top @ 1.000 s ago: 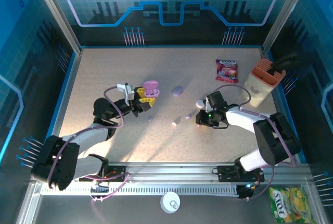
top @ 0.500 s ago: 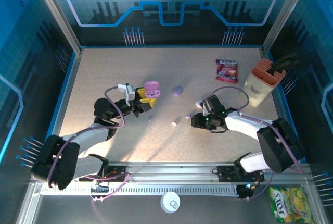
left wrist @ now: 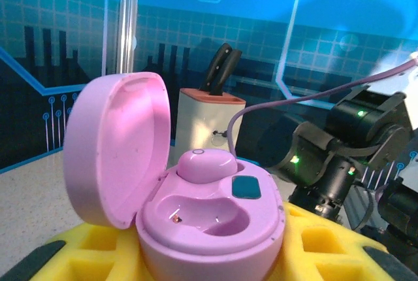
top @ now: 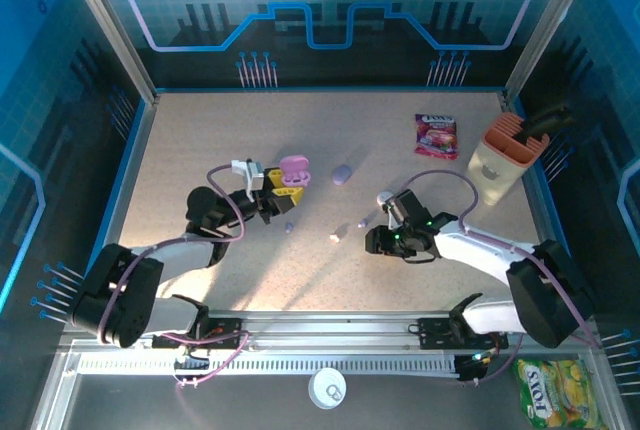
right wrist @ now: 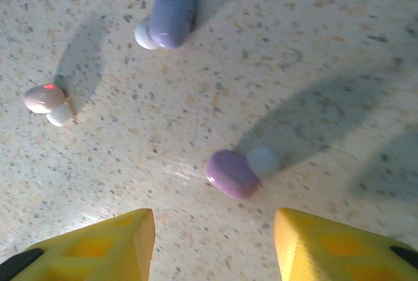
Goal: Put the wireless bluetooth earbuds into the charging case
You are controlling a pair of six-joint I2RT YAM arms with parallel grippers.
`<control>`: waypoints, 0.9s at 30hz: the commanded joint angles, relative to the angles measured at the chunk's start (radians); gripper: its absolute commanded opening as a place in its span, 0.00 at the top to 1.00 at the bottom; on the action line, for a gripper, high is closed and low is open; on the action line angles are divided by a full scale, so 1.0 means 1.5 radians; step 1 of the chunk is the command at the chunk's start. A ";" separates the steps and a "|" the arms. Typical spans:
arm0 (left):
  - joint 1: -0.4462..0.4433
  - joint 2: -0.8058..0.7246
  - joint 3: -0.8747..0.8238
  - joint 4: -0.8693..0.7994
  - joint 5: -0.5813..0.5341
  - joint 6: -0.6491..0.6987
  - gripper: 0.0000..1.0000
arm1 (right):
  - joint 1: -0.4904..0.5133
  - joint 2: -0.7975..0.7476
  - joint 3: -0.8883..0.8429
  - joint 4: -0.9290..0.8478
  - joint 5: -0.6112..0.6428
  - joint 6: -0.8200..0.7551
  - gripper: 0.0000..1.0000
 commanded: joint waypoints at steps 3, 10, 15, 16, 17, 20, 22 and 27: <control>0.012 0.008 -0.004 0.045 -0.021 0.002 0.68 | 0.044 -0.020 0.062 -0.146 0.134 -0.055 0.48; 0.029 -0.013 -0.021 0.044 -0.038 0.003 0.67 | 0.105 0.081 0.214 -0.303 0.273 -0.202 0.49; 0.064 -0.046 -0.041 0.017 -0.086 -0.018 0.68 | 0.165 0.195 0.304 -0.373 0.353 -0.273 0.54; 0.069 -0.056 -0.045 0.008 -0.093 -0.013 0.68 | 0.178 0.221 0.318 -0.384 0.369 -0.286 0.55; 0.073 -0.065 -0.047 -0.002 -0.100 -0.008 0.68 | 0.189 0.242 0.330 -0.390 0.383 -0.295 0.56; 0.082 -0.098 -0.047 -0.046 -0.113 0.012 0.68 | 0.215 0.303 0.359 -0.403 0.416 -0.322 0.59; 0.082 -0.120 -0.043 -0.081 -0.118 0.025 0.68 | 0.225 0.335 0.376 -0.409 0.437 -0.334 0.61; 0.083 -0.149 -0.045 -0.116 -0.120 0.031 0.67 | 0.230 0.378 0.399 -0.409 0.464 -0.349 0.65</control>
